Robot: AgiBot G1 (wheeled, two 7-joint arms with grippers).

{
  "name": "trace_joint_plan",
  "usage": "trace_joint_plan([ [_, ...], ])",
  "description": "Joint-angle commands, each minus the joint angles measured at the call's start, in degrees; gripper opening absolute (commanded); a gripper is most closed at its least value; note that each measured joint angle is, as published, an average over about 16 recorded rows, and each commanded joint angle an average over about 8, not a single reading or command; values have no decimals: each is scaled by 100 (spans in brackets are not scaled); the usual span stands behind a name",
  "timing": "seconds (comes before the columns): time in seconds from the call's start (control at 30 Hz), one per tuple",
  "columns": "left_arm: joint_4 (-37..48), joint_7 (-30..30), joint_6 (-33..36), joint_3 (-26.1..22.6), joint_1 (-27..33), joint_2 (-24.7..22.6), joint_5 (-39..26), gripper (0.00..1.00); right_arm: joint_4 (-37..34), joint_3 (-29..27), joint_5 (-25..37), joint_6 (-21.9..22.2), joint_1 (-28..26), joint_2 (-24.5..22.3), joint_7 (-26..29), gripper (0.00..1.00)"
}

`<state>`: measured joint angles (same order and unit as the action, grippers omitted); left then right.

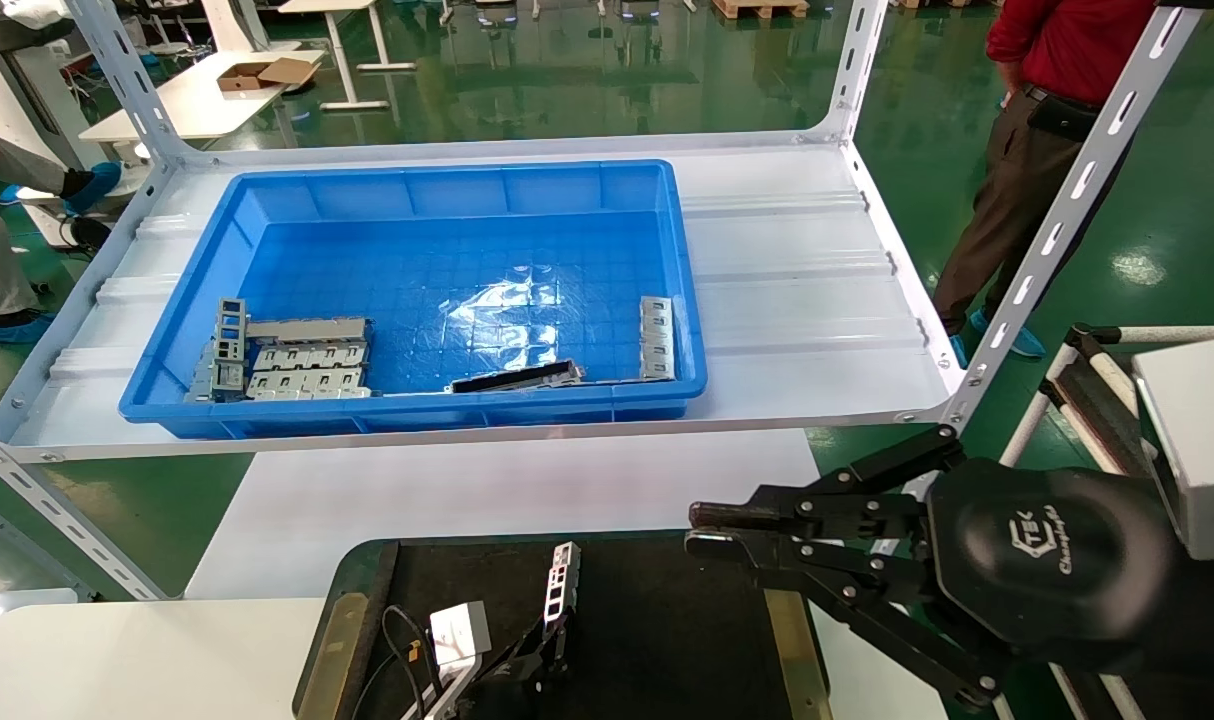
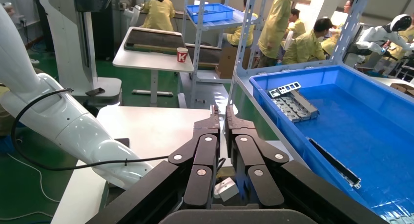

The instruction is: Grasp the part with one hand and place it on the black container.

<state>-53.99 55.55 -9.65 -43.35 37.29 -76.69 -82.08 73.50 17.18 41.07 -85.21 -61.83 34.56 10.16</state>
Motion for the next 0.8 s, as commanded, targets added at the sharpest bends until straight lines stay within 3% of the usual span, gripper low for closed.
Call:
trace_joint_plan([
  [0.03, 10, -46, -20, -36, 15, 2, 83, 100, 0, 1, 0, 0, 0, 0, 0, 100],
  [0.53, -108, -569, -294, -360, 177, 60, 832, 100, 0, 5, -3, 2, -1, -2, -2, 100],
  [0.8, -463, -967, -260, -539, 275, 389, 1272, 100, 0, 7, -5, 3, -2, -3, -4, 100],
])
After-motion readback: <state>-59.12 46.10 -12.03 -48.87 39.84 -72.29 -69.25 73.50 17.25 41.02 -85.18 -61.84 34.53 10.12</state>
